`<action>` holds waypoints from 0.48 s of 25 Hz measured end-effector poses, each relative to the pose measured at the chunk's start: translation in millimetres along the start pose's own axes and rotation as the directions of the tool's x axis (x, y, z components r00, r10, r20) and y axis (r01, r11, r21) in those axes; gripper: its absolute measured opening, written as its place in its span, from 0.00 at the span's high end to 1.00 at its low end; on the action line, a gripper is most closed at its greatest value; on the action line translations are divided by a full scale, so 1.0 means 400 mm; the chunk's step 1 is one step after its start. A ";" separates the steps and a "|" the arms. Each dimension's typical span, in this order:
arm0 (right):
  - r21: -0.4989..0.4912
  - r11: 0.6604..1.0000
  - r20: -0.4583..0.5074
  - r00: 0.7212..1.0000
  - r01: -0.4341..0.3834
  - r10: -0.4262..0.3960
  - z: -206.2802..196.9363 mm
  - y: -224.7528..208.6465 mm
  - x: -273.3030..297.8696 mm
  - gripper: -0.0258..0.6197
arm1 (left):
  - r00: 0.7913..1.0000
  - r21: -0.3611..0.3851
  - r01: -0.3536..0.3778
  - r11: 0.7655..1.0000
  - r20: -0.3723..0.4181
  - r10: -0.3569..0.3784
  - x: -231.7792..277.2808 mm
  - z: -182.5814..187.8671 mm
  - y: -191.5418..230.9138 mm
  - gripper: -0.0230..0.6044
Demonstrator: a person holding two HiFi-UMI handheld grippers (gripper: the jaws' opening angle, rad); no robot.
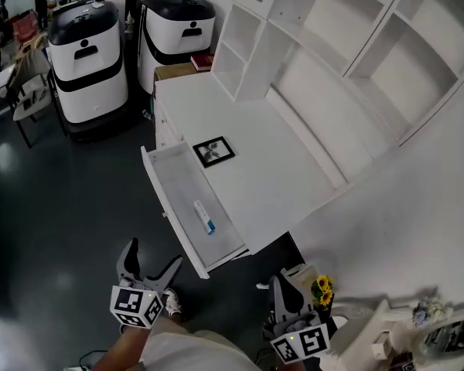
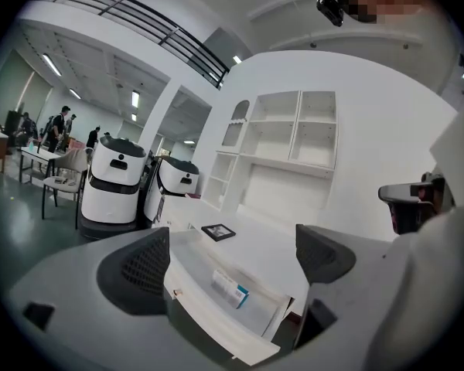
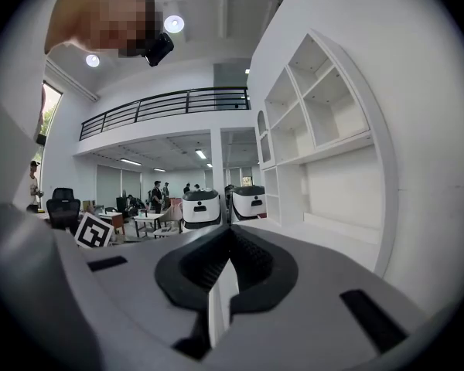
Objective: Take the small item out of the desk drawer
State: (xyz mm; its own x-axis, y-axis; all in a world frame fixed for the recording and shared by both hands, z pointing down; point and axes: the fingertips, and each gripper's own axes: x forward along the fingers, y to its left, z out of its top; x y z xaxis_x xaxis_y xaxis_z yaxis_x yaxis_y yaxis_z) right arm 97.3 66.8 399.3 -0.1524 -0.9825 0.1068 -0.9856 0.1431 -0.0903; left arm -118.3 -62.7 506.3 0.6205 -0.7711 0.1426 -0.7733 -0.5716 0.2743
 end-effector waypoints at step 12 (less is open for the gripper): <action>0.023 1.000 -0.033 0.999 0.009 -0.009 0.005 -0.097 0.218 0.95 | 0.983 -0.058 0.021 0.998 -0.179 -0.031 0.239 -0.101 0.051 0.18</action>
State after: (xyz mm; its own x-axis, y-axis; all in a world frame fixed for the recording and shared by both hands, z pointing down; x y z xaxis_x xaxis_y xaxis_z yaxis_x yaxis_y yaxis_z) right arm 122.2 -24.6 410.3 -0.1464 -0.9792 0.1402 -0.9850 0.1311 -0.1125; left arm -69.3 -136.7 564.0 0.6575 -0.6902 0.3022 -0.7513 -0.5702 0.3324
